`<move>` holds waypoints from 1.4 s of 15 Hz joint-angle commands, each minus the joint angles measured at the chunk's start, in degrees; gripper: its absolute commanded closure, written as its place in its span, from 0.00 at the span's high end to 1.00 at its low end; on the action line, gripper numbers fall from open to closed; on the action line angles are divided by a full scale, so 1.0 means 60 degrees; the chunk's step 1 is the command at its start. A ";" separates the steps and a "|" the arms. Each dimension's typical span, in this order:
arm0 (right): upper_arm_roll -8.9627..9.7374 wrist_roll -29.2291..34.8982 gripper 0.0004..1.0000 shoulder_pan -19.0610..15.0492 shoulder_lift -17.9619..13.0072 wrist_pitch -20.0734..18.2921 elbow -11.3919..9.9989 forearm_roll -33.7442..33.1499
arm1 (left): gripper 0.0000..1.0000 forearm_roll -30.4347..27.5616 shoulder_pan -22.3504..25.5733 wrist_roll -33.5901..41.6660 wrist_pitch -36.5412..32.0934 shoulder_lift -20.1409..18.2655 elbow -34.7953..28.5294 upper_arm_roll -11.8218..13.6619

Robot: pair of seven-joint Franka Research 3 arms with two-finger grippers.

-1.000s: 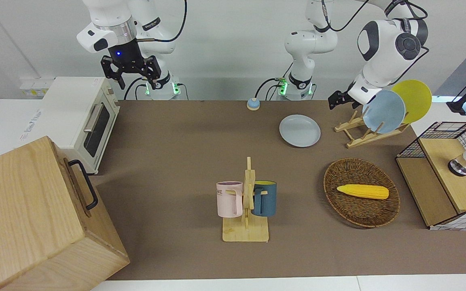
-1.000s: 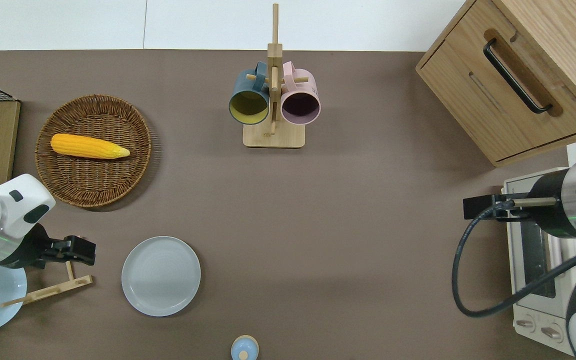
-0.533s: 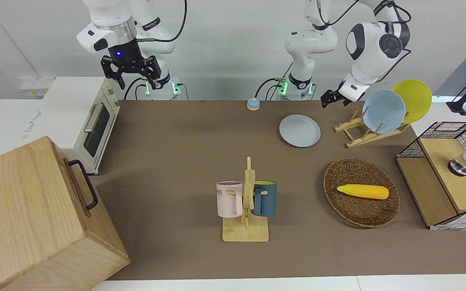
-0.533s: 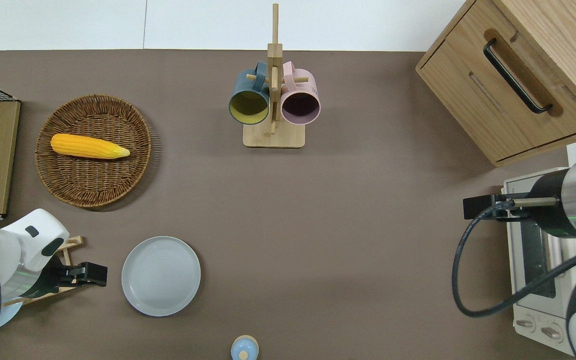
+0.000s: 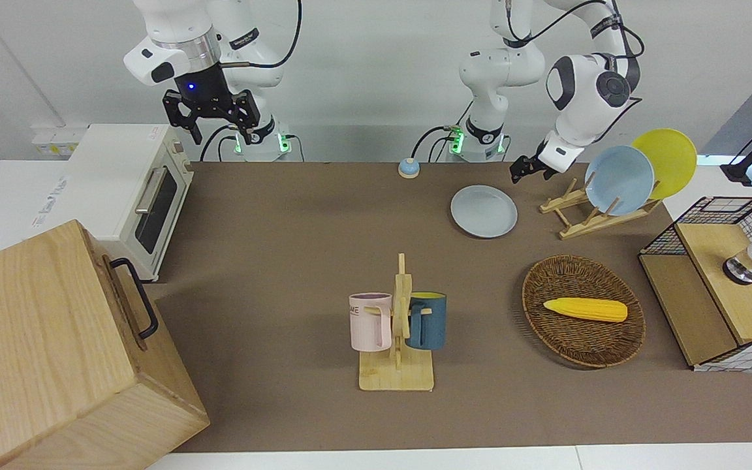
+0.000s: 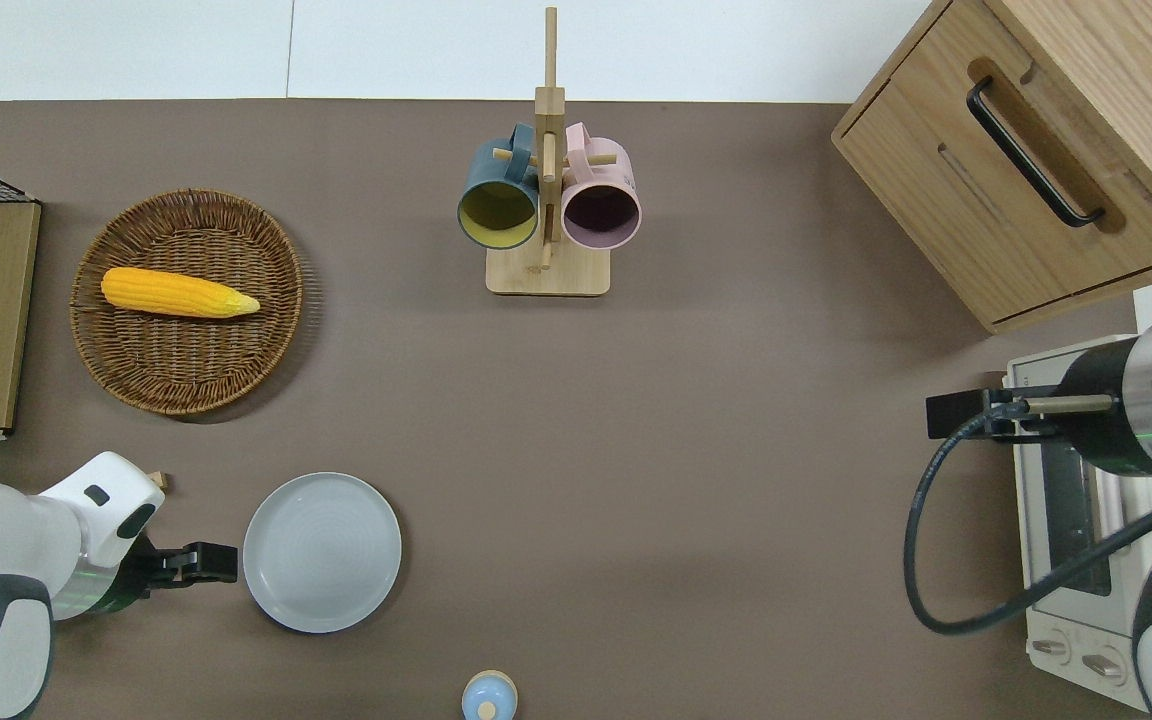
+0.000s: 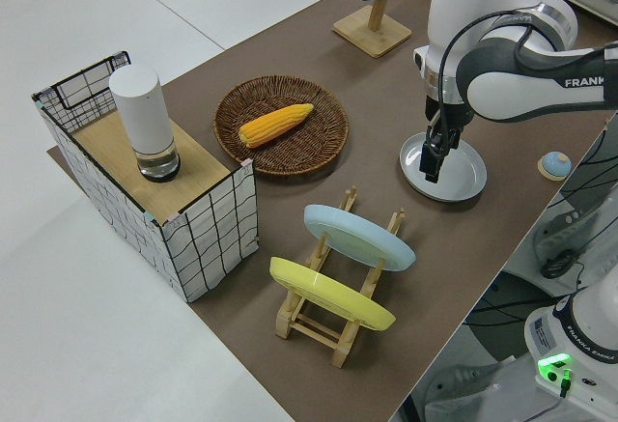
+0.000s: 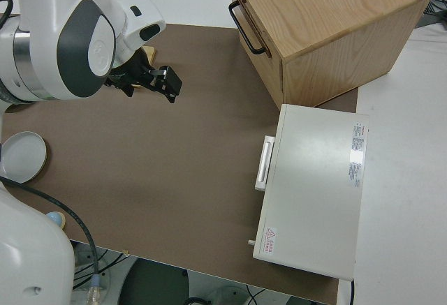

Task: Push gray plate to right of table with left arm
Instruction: 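Move the left gripper down beside the gray plate's edge nearest the basket, then push the gray plate with the left gripper toward the toaster oven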

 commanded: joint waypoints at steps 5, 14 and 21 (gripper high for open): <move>0.0152 0.0098 1.00 -0.0280 -0.0262 0.0002 -0.0260 0.0206 | 0.92 -0.0319 -0.0015 0.0000 0.2329 -0.0037 -0.1669 0.0168; 0.0152 0.0098 1.00 -0.0280 -0.0262 0.0002 -0.0260 0.0206 | 0.79 -0.0393 -0.0176 0.0000 0.3125 0.0609 -0.1876 0.0168; 0.0152 0.0098 1.00 -0.0280 -0.0262 0.0002 -0.0260 0.0206 | 0.75 -0.0437 -0.0322 -0.0103 0.3372 0.0931 -0.1876 0.0036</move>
